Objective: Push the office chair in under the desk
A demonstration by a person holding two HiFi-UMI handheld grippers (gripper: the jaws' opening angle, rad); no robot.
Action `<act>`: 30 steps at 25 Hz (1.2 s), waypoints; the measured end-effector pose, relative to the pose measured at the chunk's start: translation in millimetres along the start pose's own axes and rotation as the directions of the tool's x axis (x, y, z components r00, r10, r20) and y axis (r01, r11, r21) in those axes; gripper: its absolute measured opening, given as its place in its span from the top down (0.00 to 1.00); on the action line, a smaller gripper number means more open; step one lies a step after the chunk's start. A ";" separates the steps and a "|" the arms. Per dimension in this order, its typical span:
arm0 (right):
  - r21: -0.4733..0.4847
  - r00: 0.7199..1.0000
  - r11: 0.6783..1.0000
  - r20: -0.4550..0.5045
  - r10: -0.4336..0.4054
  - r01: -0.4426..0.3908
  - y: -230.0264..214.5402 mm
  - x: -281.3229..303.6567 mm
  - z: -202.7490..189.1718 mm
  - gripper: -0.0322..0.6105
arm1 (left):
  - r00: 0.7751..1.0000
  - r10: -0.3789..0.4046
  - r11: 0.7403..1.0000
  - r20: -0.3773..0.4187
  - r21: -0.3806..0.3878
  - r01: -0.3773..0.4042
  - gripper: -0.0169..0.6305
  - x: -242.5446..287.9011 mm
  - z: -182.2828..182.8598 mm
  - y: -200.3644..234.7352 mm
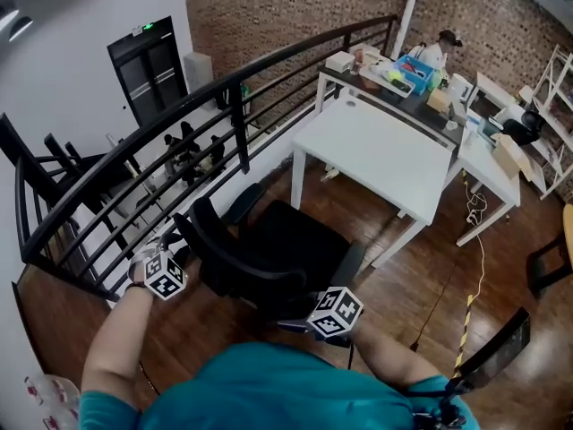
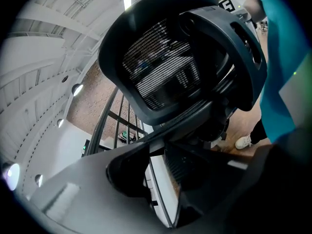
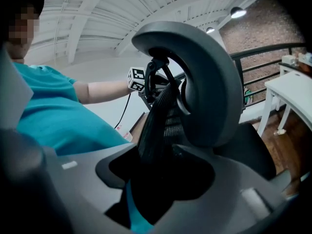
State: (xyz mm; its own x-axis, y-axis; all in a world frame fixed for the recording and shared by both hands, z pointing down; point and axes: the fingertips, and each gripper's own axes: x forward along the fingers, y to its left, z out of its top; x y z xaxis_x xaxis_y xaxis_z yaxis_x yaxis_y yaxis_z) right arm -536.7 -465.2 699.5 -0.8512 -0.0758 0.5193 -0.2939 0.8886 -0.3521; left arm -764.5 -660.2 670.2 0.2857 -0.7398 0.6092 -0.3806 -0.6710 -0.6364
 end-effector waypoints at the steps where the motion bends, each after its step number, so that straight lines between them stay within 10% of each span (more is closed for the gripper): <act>1: -0.001 1.000 1.000 0.003 -0.006 0.006 -4.8 -3.3 0.4 0.64 | 1.000 0.000 1.000 -0.006 -0.006 0.000 0.84 5.7 4.4 0.6; 30: 0.068 0.996 0.997 0.077 -0.047 0.042 -115.0 -64.3 11.1 0.61 | 0.969 -0.161 0.987 0.187 0.014 0.161 0.77 121.5 105.5 40.6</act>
State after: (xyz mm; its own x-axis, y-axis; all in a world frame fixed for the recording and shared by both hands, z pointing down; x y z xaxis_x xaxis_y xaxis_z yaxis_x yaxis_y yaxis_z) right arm -453.0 -567.6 697.9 -0.8674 -0.1518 0.4739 -0.3580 0.8517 -0.3826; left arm -652.4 -782.6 668.5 0.5023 -0.6186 0.6042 -0.3175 -0.7819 -0.5365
